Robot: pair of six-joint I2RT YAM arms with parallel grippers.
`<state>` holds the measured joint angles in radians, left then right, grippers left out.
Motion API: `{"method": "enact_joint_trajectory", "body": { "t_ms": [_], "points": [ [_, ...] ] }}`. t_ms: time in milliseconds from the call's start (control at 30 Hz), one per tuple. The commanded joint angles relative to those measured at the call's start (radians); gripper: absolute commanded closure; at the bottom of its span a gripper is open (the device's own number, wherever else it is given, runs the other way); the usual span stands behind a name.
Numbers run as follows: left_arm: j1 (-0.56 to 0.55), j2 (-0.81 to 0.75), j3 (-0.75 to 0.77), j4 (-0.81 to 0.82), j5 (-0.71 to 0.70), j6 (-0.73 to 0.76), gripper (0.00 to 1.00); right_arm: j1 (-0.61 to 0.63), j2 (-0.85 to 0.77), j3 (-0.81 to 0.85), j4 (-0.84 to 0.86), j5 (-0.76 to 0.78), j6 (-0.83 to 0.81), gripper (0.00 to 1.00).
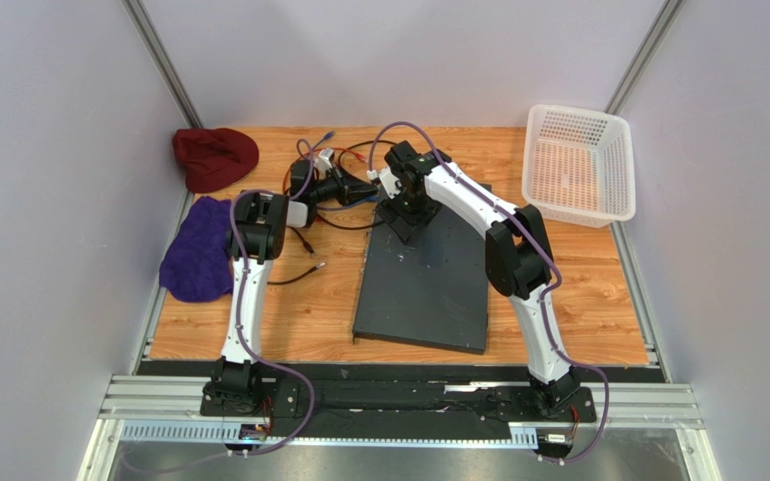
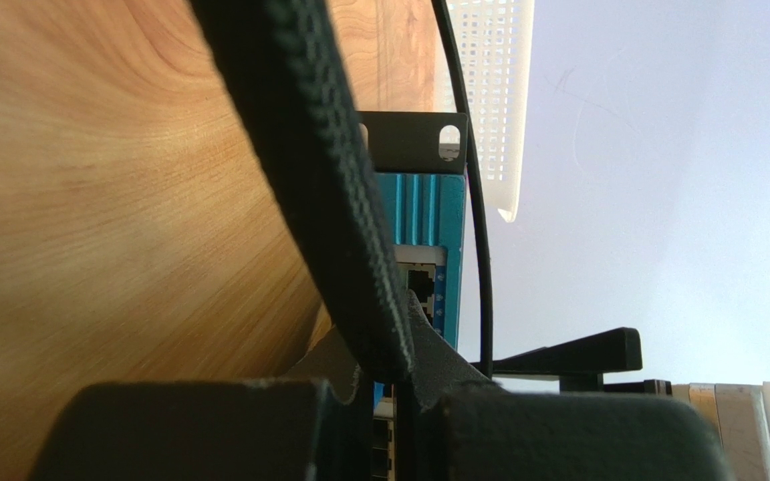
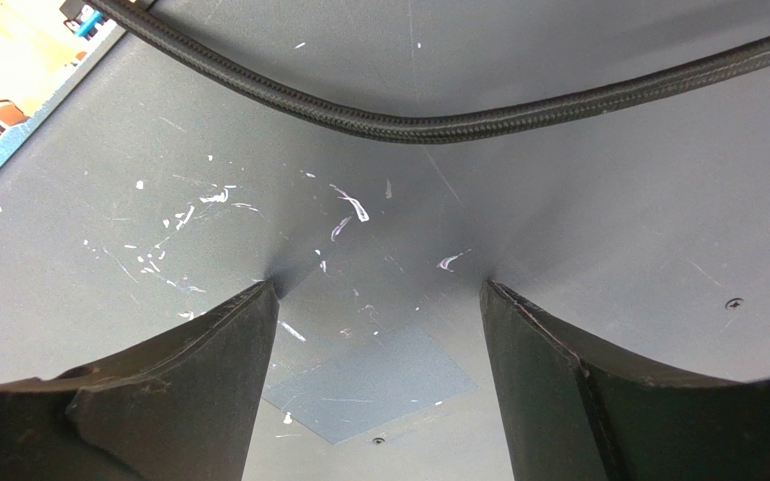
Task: Pull the plug from the switch port
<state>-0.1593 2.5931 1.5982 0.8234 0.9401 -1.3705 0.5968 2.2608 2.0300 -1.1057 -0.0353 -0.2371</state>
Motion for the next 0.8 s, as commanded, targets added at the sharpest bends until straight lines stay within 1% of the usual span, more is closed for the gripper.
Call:
{"method": "enact_joint_trajectory", "body": {
  "t_ms": [0, 33, 67, 100, 133, 167, 267, 300, 333, 367, 433, 467, 500, 533, 600, 633, 667, 700, 767],
  "points": [
    [-0.008, 0.007, -0.096, 0.218, 0.176, -0.088, 1.00, 0.005, 0.014, 0.018, 0.006, 0.006, -0.018, 0.21],
    [-0.006, 0.004, -0.109, 0.224, 0.181, -0.093, 1.00, 0.006, 0.014, 0.018, 0.006, 0.006, -0.018, 0.21],
    [-0.003, -0.001, -0.078, 0.138, 0.195, -0.046, 1.00, 0.003, 0.014, 0.018, 0.006, 0.006, -0.018, 0.21],
    [0.009, 0.001, -0.042, 0.076, 0.227, -0.009, 1.00, 0.006, 0.014, 0.019, 0.006, 0.006, -0.019, 0.21],
    [0.018, 0.002, -0.006, 0.035, 0.224, 0.019, 1.00, 0.005, 0.014, 0.021, 0.007, 0.006, -0.018, 0.21],
    [0.030, 0.004, 0.053, -0.025, 0.206, 0.048, 1.00, 0.005, 0.013, 0.021, 0.010, 0.006, -0.018, 0.21],
    [0.079, 0.013, 0.146, -0.073, 0.096, 0.040, 1.00, 0.005, 0.017, 0.033, 0.012, 0.006, -0.016, 0.21],
    [0.098, 0.006, 0.152, -0.096, 0.035, 0.062, 1.00, 0.005, 0.019, 0.036, 0.013, 0.008, -0.016, 0.21],
    [0.102, -0.022, 0.151, -0.127, 0.016, 0.094, 1.00, 0.006, 0.017, 0.038, 0.014, 0.011, -0.016, 0.21],
    [0.106, -0.039, 0.132, -0.182, 0.003, 0.153, 1.00, 0.005, 0.017, 0.038, 0.015, 0.011, -0.018, 0.21],
    [0.104, -0.083, 0.079, -0.172, 0.015, 0.178, 1.00, 0.005, 0.014, 0.035, 0.014, 0.009, -0.018, 0.21],
    [0.101, -0.099, 0.001, -0.149, 0.028, 0.185, 1.00, 0.005, 0.013, 0.029, 0.015, 0.008, -0.021, 0.21],
    [0.093, -0.114, -0.045, -0.126, 0.060, 0.185, 1.00, 0.005, 0.010, 0.027, 0.014, 0.009, -0.022, 0.21],
    [0.089, -0.138, -0.141, -0.101, 0.074, 0.182, 1.00, 0.005, 0.009, 0.026, 0.015, 0.011, -0.025, 0.21],
    [0.078, -0.159, -0.232, -0.052, 0.101, 0.179, 1.00, 0.005, 0.008, 0.027, 0.017, 0.014, -0.028, 0.21],
    [0.075, -0.168, -0.303, 0.007, 0.100, 0.160, 1.00, 0.005, 0.011, 0.030, 0.017, 0.017, -0.028, 0.21],
    [0.073, -0.168, -0.313, 0.069, 0.095, 0.121, 1.00, 0.005, 0.011, 0.033, 0.018, 0.018, -0.030, 0.21],
    [0.070, -0.165, -0.307, 0.065, 0.095, 0.119, 1.00, 0.005, 0.011, 0.038, 0.018, 0.017, -0.027, 0.21],
    [0.079, -0.146, -0.235, 0.043, 0.083, 0.110, 1.00, 0.006, 0.017, 0.041, 0.017, 0.014, -0.025, 0.21]
  ]
}}
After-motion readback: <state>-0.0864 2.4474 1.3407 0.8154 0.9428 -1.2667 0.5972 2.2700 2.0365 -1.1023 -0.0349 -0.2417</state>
